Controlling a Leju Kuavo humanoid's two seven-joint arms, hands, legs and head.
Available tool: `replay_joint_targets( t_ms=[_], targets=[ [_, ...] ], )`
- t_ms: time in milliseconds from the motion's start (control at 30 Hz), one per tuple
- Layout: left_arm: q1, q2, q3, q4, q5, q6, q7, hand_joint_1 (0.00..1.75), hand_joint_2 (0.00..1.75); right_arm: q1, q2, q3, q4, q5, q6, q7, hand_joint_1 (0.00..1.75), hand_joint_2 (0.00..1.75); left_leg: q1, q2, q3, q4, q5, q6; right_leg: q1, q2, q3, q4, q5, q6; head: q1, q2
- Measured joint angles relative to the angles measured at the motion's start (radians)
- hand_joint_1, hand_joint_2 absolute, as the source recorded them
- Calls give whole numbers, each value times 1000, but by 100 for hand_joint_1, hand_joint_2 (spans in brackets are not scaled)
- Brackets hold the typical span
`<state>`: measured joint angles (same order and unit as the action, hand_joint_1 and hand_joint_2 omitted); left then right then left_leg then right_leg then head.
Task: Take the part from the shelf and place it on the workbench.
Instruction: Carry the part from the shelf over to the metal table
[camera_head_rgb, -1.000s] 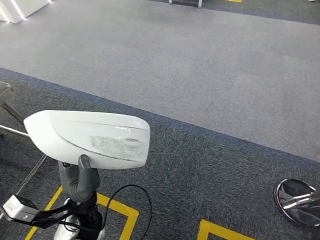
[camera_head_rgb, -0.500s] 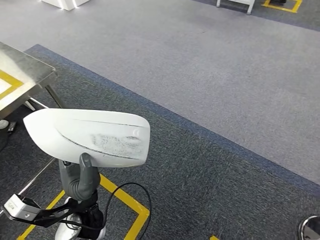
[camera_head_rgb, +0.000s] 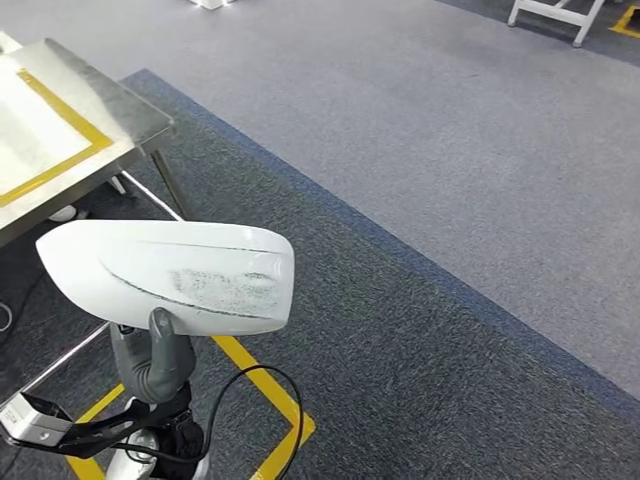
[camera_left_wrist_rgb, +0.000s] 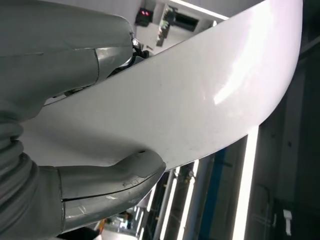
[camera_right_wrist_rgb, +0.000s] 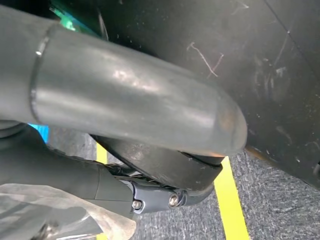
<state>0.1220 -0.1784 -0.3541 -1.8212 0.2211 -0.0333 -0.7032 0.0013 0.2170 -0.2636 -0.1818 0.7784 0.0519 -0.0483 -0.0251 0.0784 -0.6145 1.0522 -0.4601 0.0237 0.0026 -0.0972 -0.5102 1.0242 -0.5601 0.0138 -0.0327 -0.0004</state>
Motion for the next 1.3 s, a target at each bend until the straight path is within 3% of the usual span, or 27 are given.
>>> replay_joint_targets(
  t_ms=[67, 133, 200, 233, 267, 300, 367, 433, 500, 567, 633, 700, 767, 800, 833, 867, 933, 1000, 1067, 1133, 1200, 1267, 1300],
  targets=[
    [2, 0, 0, 0, -4, 2, 0, 175, 175, -1, -2, 0, -1, 0, 0, 1, 0, 0, 4, -22, 4, -13, 2, 7, 2, -11, 8, -4, -6, 8, 2, 0],
    [1, -1, 0, 0, -6, 2, 0, 175, 175, -3, -4, 0, -3, 1, 0, -2, 0, 0, 13, -46, 12, -26, 6, 16, 0, 34, -13, 40, -33, 17, 6, 0],
    [0, -2, -1, 0, -5, 1, 0, 175, 175, -7, -5, 1, -4, 2, 1, -7, 0, 0, 18, -69, 16, -30, 7, 22, -3, 87, -81, 163, -83, 25, 12, 0],
    [0, -2, -2, 1, -5, 1, 0, 175, 175, -9, -5, 2, -4, 2, 1, -8, 0, 0, 18, -82, 17, -30, 7, 23, -4, 95, -121, 228, -102, 28, 13, 0],
    [1, -2, -1, 1, -5, 1, 0, 175, 175, -11, -5, 2, -4, 2, 1, -9, 0, 0, 18, -96, 19, -30, 6, 23, -4, 97, -150, 269, -104, 30, 13, 0],
    [1, -2, -1, 1, -5, 1, 0, 175, 175, -14, -5, 2, -4, 2, 1, -9, 0, 0, 19, -111, 22, -30, 4, 23, -5, 98, -161, 273, -84, 32, 13, 0],
    [1, -2, -1, 2, -6, 1, 0, 175, 175, -16, -5, 3, -4, 2, 2, -8, 0, 0, 22, -144, 29, -27, 0, 16, -11, 113, -132, 173, 0, 37, 13, 0],
    [1, -2, -1, 2, -5, 1, 0, 175, 175, -15, -4, 5, -3, 3, 4, -7, 0, 0, 22, -170, 29, -18, -7, 7, -21, 159, -84, 56, 50, 38, 14, 0],
    [1, -2, -1, 1, -5, 1, 0, 175, 175, -16, -4, 7, -3, 3, 5, -8, 0, 0, 22, -192, 19, -13, -7, -4, -23, 185, -64, 17, 48, 27, 14, 0],
    [3, -1, 0, 1, -5, 0, 0, 175, 175, -17, -2, 9, -3, 3, 6, -8, 0, 0, 25, -206, 13, -12, -5, -13, -23, 165, -57, 12, 48, 12, 13, 0],
    [3, 0, 1, 2, -5, 1, 0, 175, 175, -16, -1, 10, -3, 3, 6, -7, 0, 0, 22, -173, -3, 24, -26, -23, -26, 140, -50, 8, 47, 1, 6, 0],
    [0, 0, 1, 2, -6, 3, 0, 175, 175, -11, 0, 10, -3, 3, 5, -5, 0, 0, 23, -114, -55, 135, -80, -33, -24, 111, -43, 6, 43, -8, -1, 0],
    [0, 0, 1, 2, -8, 7, 0, 175, 175, -7, -2, 10, -3, 3, 4, -4, 0, 0, 27, -92, -114, 250, -119, -37, -20, 81, -39, 6, 37, -12, -2, 0],
    [1, 0, 2, 2, -8, 8, 0, 175, 175, -6, -2, 10, -3, 3, 4, -3, 0, 0, 28, -89, -124, 266, -114, -37, -19, 67, -37, 6, 35, -13, -2, 0],
    [1, 0, 2, 2, -10, 9, 0, 175, 175, -6, -3, 10, -3, 3, 4, -2, 0, 0, 29, -85, -113, 241, -88, -35, -17, 55, -33, 6, 31, -12, -2, 0],
    [1, 0, 2, 2, -11, 10, 0, 175, 175, -5, -3, 10, -3, 3, 4, -2, 0, 0, 27, -75, -84, 182, -51, -30, -16, 43, -27, 6, 28, -12, -2, 0],
    [0, 0, 2, 2, -16, 13, 0, 175, 175, -2, -3, 10, -3, 4, 4, 0, 0, 0, 16, -28, -20, 54, -1, -15, -11, 24, -17, 5, 19, -8, -2, 0],
    [-1, -1, 2, 2, -20, 15, 0, 175, 175, 0, -4, 10, -3, 4, 4, 1, 0, 0, 5, 1, 3, -1, 2, -4, -5, 5, -12, 1, 13, 1, -1, 0],
    [0, -1, 3, 1, -25, 18, 0, 175, 175, -1, -5, 10, -4, 4, 3, 1, 0, 0, 7, -18, 3, -12, 3, 3, -2, -15, -7, -4, 8, 11, -1, 0],
    [0, -3, 4, 0, -28, 22, 0, 175, 175, -2, -7, 10, -5, 5, 3, -1, 0, 0, 15, -42, 11, -25, 8, 11, -3, 17, -14, 19, -12, 22, 3, 0],
    [-2, -6, 3, 0, -30, 25, 0, 175, 175, -6, -8, 12, -6, 6, 4, -5, 0, 0, 20, -64, 17, -31, 11, 18, -5, 76, -64, 121, -59, 29, 10, 0],
    [-1, -8, 2, 0, -31, 28, 0, 175, 175, -11, -8, 15, -6, 6, 4, -8, 0, 0, 20, -89, 17, -31, 10, 20, -5, 95, -137, 247, -99, 33, 12, 0],
    [0, -8, 2, 0, -33, 29, 0, 175, 175, -13, -8, 15, -6, 6, 4, -8, 0, 0, 20, -104, 19, -31, 9, 21, -5, 97, -158, 272, -94, 33, 12, 0]
  ],
)
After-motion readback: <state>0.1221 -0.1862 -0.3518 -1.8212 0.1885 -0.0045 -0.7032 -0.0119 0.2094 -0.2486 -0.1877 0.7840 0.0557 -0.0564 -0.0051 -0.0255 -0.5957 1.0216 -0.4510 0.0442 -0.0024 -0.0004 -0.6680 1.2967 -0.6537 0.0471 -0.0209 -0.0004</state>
